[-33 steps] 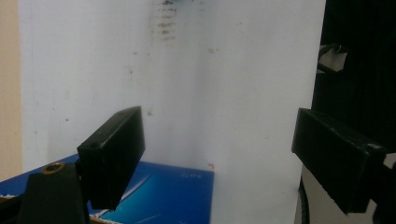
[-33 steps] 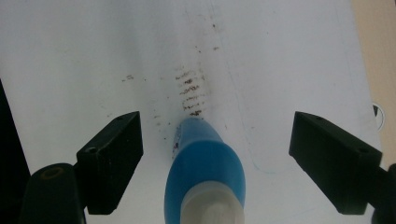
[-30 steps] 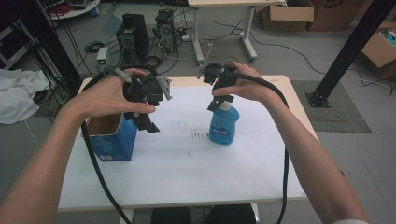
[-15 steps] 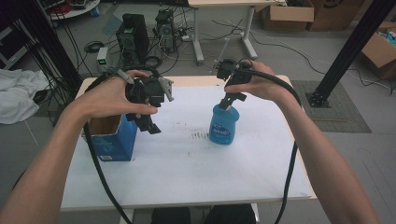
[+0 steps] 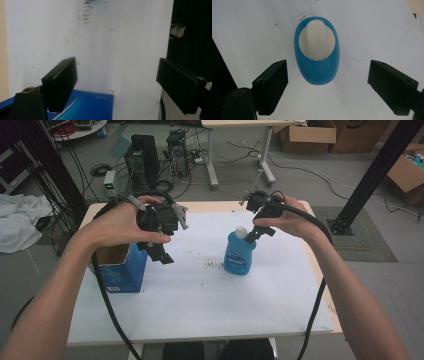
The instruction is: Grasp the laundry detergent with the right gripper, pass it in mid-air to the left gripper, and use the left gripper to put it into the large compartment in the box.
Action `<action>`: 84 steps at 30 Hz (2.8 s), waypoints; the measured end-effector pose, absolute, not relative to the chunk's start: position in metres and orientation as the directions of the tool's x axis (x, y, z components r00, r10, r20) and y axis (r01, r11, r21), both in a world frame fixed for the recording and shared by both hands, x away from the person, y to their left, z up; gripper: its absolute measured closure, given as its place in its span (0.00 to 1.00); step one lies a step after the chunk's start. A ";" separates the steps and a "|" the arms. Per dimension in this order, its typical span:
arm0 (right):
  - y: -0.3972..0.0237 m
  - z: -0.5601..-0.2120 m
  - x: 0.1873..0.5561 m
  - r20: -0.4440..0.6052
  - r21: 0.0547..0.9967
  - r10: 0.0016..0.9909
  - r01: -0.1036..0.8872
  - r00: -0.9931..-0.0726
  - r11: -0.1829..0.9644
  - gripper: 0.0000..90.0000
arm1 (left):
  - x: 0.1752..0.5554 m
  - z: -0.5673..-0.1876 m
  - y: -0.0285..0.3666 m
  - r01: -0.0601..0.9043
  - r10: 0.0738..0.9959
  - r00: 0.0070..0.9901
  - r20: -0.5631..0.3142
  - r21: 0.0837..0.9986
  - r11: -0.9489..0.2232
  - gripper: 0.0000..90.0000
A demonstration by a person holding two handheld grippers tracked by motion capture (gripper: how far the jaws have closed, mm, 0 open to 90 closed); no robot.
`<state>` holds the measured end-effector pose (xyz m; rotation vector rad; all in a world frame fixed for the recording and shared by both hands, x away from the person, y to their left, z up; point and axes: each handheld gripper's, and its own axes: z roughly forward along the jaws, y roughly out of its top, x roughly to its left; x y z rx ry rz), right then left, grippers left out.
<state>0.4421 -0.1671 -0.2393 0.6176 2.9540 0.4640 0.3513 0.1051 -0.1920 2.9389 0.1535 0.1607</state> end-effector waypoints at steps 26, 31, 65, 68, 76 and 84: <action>-0.187 -0.298 0.434 0.035 0.454 0.442 0.408 -0.896 0.792 0.17 | 0.354 -0.200 0.107 0.098 0.117 0.989 0.086 0.196 -0.976 0.20; -0.187 -0.306 0.432 0.043 0.477 0.436 0.402 -0.899 0.782 0.17 | 0.355 -0.202 0.106 0.099 0.118 0.989 0.085 0.197 -0.975 0.20; -0.192 -0.352 0.428 0.060 0.611 0.456 0.394 -0.888 0.686 0.17 | 0.355 -0.209 0.109 0.108 0.124 0.989 0.074 0.193 -0.975 0.20; -0.191 -0.353 0.428 0.061 0.620 0.452 0.389 -0.890 0.681 0.17 | 0.355 -0.210 0.109 0.108 0.124 0.989 0.075 0.194 -0.975 0.20; -0.190 -0.355 0.428 0.053 0.628 0.455 0.384 -0.889 0.677 0.18 | 0.355 -0.210 0.109 0.108 0.125 0.989 0.075 0.195 -0.975 0.20; -0.190 -0.356 0.429 0.048 0.645 0.460 0.379 -0.886 0.663 0.19 | 0.355 -0.211 0.108 0.107 0.124 0.989 0.076 0.196 -0.975 0.20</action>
